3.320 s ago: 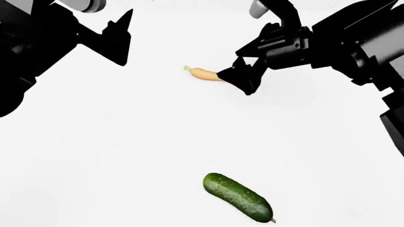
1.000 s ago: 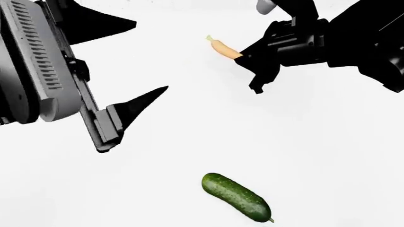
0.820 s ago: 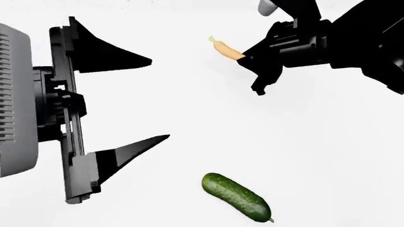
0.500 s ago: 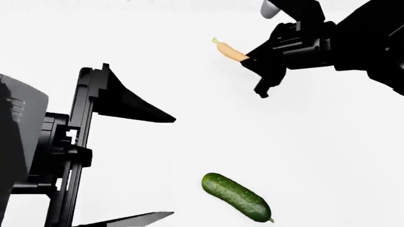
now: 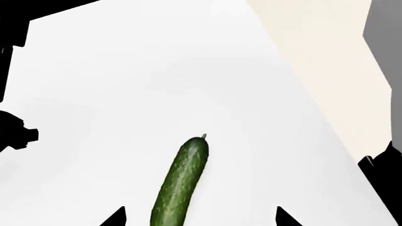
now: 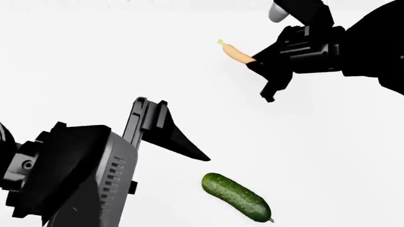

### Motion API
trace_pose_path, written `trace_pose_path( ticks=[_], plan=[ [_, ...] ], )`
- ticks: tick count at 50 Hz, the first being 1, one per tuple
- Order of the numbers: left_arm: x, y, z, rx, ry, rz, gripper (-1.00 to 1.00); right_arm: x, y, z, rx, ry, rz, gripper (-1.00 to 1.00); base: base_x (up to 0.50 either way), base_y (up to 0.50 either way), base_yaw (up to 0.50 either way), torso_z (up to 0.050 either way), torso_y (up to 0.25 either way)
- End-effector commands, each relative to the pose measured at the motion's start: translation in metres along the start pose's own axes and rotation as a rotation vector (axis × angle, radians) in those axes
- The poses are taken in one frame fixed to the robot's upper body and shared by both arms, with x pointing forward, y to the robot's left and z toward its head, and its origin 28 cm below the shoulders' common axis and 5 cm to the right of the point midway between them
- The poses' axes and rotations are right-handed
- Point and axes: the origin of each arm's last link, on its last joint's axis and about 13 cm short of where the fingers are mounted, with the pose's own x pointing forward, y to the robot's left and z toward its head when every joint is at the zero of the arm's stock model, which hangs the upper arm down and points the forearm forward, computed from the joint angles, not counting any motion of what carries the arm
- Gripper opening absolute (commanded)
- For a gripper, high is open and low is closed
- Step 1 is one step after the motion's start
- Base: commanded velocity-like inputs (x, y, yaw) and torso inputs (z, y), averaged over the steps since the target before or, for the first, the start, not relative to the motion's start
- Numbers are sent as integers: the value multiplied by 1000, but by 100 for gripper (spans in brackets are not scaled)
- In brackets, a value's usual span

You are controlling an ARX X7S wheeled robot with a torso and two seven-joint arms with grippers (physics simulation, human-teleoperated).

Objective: Place the two vegetables and bowl onto the tray for setting up a vegetable dip station.

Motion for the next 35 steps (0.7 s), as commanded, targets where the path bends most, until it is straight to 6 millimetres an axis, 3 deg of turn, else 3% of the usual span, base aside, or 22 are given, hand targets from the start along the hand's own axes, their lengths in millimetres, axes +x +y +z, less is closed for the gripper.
trace_pose_path(
  ticks=[1, 24, 35],
  plan=[
    [13, 11, 5, 39, 30, -16, 100, -5, 1, -6, 2, -5, -9, -100, 0, 0, 0, 0, 0],
    [41, 38, 0, 66, 69, -38, 100, -8, 5, -14, 4, 7, -16, -100, 0, 0, 0, 0, 0],
    [57, 40, -16, 81, 111, -72, 100, -8, 6, -24, 10, 20, -19, -100, 0, 0, 0, 0, 0]
  ],
)
